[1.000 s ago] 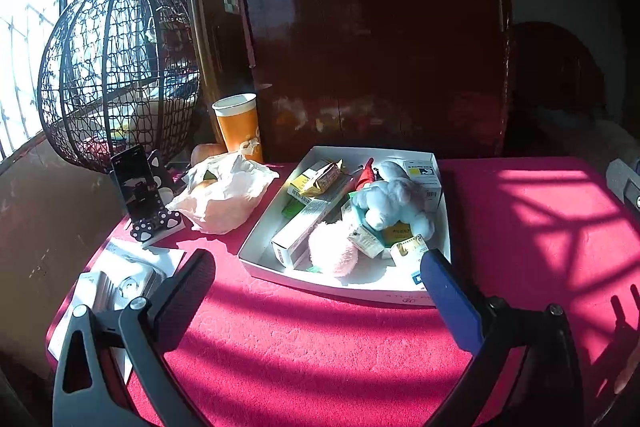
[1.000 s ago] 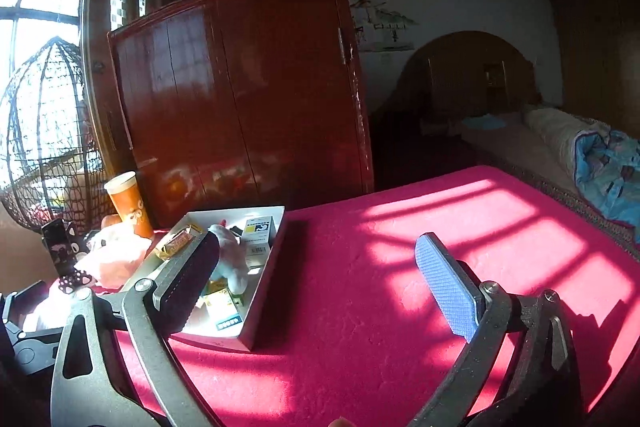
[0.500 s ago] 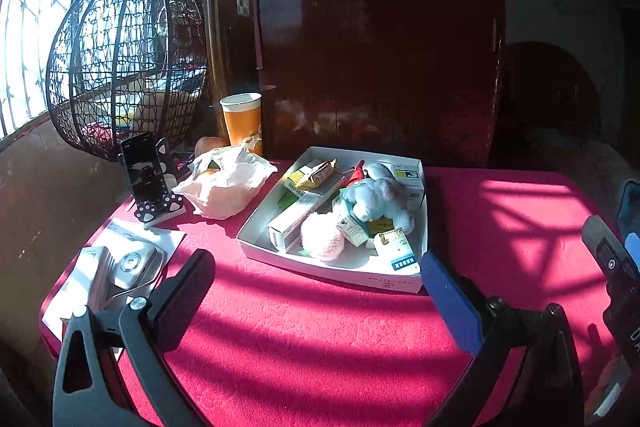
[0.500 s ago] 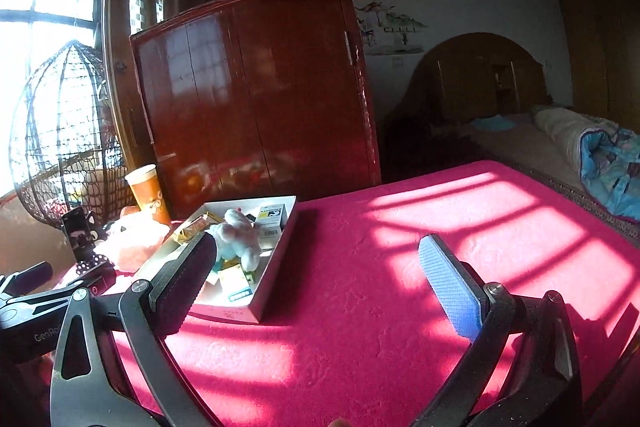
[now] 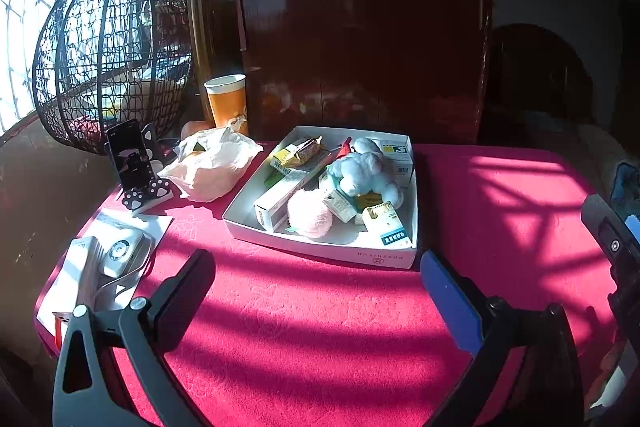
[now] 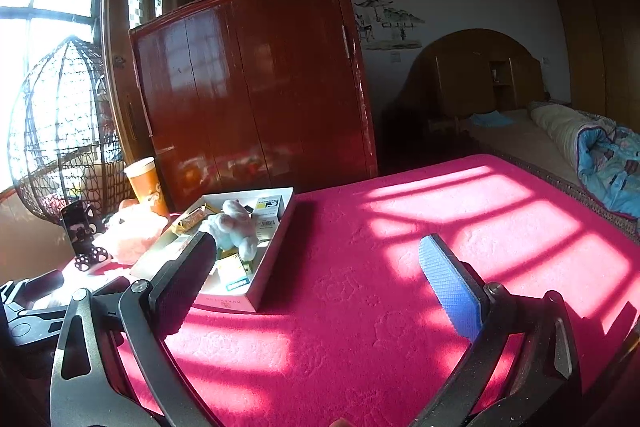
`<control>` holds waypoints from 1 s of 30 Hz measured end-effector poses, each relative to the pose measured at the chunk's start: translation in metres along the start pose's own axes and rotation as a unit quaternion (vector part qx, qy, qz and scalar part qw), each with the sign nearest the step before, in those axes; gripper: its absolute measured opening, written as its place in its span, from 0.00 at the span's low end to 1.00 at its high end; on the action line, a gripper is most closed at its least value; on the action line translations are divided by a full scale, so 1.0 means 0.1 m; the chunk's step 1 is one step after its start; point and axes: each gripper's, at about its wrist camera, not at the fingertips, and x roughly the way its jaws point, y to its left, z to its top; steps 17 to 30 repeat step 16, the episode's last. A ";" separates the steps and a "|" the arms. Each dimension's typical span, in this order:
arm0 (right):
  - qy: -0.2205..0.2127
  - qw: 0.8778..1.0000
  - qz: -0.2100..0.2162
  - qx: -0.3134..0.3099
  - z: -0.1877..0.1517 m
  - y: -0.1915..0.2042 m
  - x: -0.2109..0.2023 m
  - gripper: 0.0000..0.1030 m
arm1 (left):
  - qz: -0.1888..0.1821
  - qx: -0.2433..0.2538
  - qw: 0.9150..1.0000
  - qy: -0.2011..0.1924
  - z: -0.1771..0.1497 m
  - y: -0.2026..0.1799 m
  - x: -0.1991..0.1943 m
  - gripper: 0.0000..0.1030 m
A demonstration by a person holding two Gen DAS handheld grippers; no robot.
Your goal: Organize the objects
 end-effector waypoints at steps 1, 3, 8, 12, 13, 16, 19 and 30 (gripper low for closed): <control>0.002 1.000 0.001 -0.001 -0.01 0.01 0.01 1.00 | 0.001 0.000 1.000 0.000 0.00 0.01 0.00 1.00; 0.004 1.000 0.001 -0.003 -0.01 0.01 0.01 0.99 | 0.001 -0.001 1.000 0.002 -0.01 0.01 0.01 1.00; 0.007 1.000 0.001 -0.003 -0.03 0.00 0.01 1.00 | 0.001 -0.004 1.000 0.005 -0.02 0.02 0.03 1.00; 0.011 1.000 0.002 -0.002 -0.04 -0.01 0.03 1.00 | -0.005 -0.006 1.000 0.005 -0.03 0.02 0.03 1.00; 0.013 1.000 0.003 -0.001 -0.04 -0.01 0.03 1.00 | -0.003 -0.006 1.000 0.002 -0.03 0.02 0.02 1.00; 0.016 1.000 0.004 0.000 -0.05 -0.03 0.03 0.99 | -0.005 -0.005 1.000 0.005 -0.03 0.02 0.04 1.00; 0.016 1.000 0.004 0.000 -0.05 -0.03 0.03 0.99 | -0.005 -0.005 1.000 0.005 -0.03 0.02 0.04 1.00; 0.016 1.000 0.004 0.000 -0.05 -0.03 0.03 0.99 | -0.005 -0.005 1.000 0.005 -0.03 0.02 0.04 1.00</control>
